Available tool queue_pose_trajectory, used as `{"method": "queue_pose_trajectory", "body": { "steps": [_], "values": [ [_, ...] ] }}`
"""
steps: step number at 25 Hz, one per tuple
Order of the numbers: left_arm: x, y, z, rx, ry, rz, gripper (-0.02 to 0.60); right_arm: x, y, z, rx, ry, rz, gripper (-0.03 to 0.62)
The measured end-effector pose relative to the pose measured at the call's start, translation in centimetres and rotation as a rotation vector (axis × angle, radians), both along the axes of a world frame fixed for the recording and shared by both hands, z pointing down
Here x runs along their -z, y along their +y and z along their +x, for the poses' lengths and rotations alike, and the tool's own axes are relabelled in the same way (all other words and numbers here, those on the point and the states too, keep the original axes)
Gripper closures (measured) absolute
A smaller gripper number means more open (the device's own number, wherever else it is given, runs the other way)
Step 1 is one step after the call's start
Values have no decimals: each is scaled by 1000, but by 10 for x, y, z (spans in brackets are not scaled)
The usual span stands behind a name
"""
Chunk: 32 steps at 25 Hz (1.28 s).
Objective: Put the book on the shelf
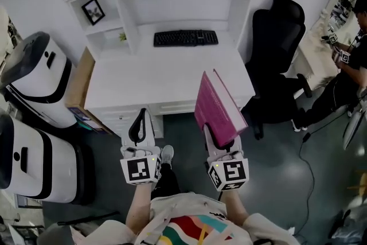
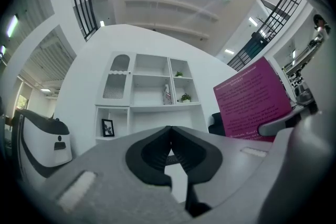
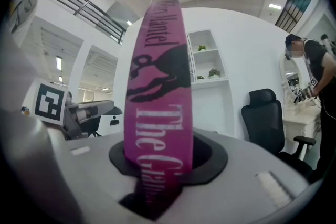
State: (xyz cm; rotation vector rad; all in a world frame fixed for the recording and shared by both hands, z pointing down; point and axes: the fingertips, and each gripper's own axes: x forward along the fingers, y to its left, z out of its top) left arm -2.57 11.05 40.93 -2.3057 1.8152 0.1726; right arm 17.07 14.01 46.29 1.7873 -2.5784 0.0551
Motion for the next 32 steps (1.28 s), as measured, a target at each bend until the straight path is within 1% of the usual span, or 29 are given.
{"method": "queue_pose_trajectory", "body": {
  "steps": [3, 8, 16, 20, 24, 27, 32],
  "values": [
    [2, -43, -12, 11, 13, 22, 578, 3, -46, -15, 15, 12, 9, 454],
    [20, -121, -35, 15, 12, 54, 578, 14, -125, -46, 31, 26, 11, 454],
    [27, -248, -77, 3, 19, 39, 578, 31, -262, -93, 34, 29, 23, 454],
    [28, -303, -100, -4, 35, 25, 578, 29, -315, -112, 22, 52, 20, 454],
    [21, -343, -109, 12, 18, -6, 578, 29, -348, -114, 0, 47, 1, 454],
    [18, -358, -105, 23, 26, -24, 578, 31, -368, -111, 4, 29, -9, 454],
    [23, -376, -90, 43, 34, -14, 578, 44, -400, -103, 29, 2, 25, 454]
  ]
}}
